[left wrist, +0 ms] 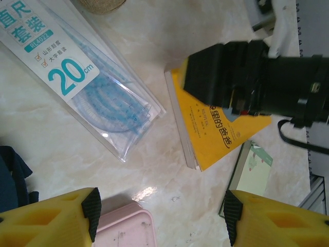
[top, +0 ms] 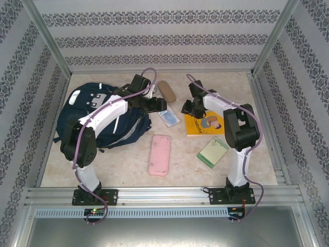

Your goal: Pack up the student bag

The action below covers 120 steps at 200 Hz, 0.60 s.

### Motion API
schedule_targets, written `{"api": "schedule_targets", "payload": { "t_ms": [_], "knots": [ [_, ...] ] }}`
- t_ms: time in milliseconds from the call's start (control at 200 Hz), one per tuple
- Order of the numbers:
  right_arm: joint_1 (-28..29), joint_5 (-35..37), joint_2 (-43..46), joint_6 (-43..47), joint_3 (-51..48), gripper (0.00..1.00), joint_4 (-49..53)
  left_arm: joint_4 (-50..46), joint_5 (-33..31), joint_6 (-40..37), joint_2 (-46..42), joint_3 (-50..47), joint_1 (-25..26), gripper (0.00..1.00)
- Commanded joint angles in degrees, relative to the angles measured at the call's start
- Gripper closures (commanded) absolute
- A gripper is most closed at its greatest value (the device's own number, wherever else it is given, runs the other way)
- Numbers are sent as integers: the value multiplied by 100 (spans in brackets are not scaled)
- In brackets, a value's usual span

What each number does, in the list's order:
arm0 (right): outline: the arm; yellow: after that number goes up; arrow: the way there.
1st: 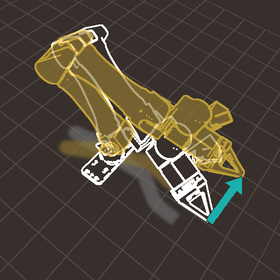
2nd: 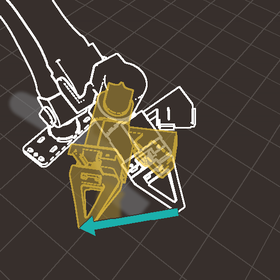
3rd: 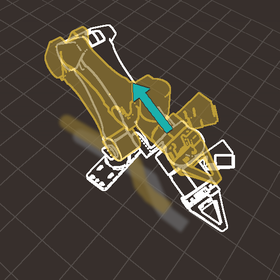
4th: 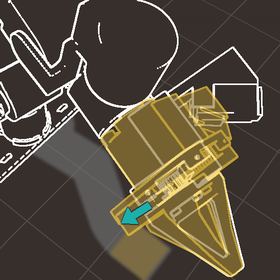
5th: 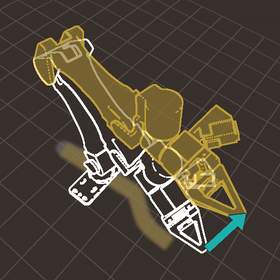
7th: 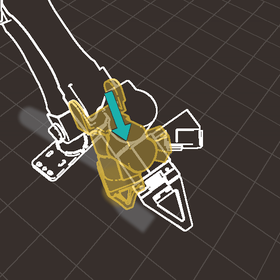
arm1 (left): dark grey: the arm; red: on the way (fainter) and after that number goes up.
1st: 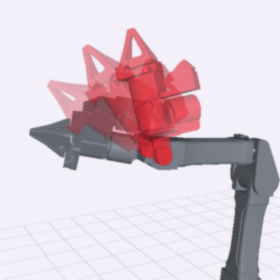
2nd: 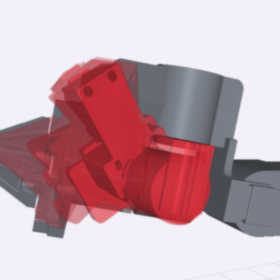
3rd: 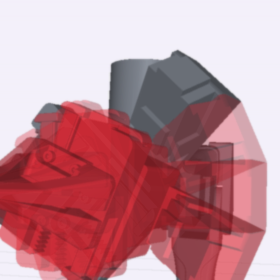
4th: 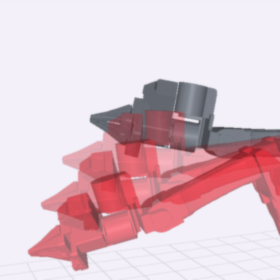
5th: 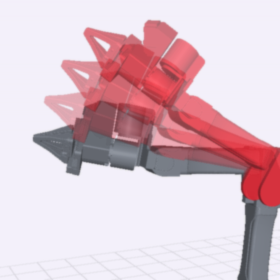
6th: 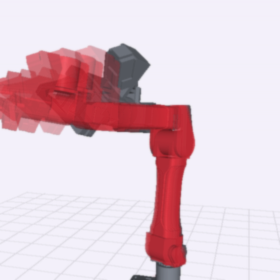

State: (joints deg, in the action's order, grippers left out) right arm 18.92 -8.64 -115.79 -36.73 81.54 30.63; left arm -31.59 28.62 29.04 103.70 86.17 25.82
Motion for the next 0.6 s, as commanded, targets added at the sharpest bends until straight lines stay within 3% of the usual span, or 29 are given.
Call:
{"api": "schedule_targets", "payload": {
  "t_ms": [0, 330, 455, 595],
  "knots": [
    [425, -426, 53, -7, -407, 51, 16, 196, 10, 108, 234, 144, 56, 34],
    [500, 220, 1901, -290, -1487, 43, 125, 273, 218, 168, 1495, 1156, 418, 45],
    [181, 324, 2613, -645, -2173, 32, 65, 104, 290, 40, 2164, 1899, 644, 46],
    [-272, 136, 3096, -1036, -3079, 28, -398, -153, 335, -122, 2897, 2761, 838, 46]
  ]
}}
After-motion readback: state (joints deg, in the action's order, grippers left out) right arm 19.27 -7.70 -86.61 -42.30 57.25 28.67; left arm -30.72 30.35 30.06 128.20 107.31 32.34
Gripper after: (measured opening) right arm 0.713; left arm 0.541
